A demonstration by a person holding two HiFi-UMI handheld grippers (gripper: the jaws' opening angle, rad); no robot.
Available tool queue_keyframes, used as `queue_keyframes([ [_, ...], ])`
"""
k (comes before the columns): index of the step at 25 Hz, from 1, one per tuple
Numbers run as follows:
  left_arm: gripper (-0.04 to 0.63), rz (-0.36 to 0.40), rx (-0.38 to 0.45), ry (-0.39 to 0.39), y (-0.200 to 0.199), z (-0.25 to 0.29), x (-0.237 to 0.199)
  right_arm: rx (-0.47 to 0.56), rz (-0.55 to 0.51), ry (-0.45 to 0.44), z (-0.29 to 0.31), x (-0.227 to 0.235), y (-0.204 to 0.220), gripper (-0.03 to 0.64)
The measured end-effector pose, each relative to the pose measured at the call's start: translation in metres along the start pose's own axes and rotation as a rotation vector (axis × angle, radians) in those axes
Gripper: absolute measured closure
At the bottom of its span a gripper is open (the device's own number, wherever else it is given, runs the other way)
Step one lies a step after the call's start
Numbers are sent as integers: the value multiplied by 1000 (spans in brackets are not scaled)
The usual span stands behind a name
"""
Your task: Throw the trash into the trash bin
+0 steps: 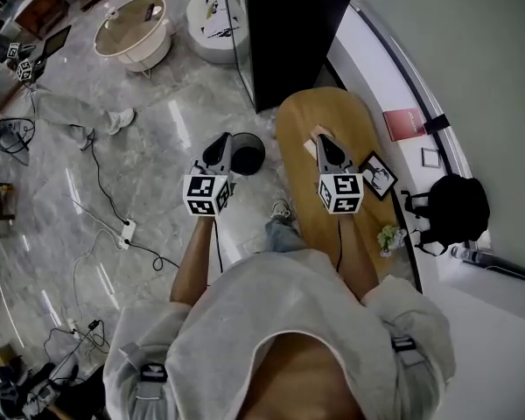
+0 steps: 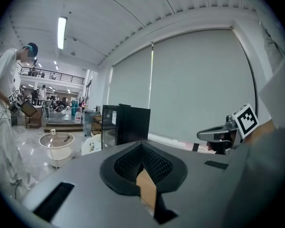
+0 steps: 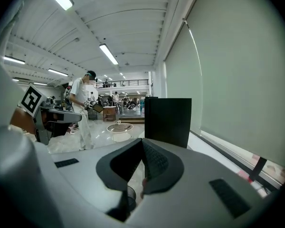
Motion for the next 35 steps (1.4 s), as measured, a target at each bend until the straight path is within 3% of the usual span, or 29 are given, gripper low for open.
queue_keyframes([
  [9,578,-5,-8,-63,-28,79,-13,-1,6,-59,77,64,-25,589],
  [17,578,-8,-67,-87,-22,106,-24,-33,30,-99,116,73,-18,589],
  [26,578,-18,-90,-30,-1,129,-35,-108,46,-82,133,64,12,589],
  [35,578,-32,-145,49,49,133,-28,-194,75,-35,120,47,69,588],
])
Point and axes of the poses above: the fingertips, and each gripper's own axes: z forward along the fingers, x to its right, y out of its underside, the point moved 4 cm from there along -z, backward along the fingers, and after that the axes turned 3 degrees about -x, right-handed, at the moved point
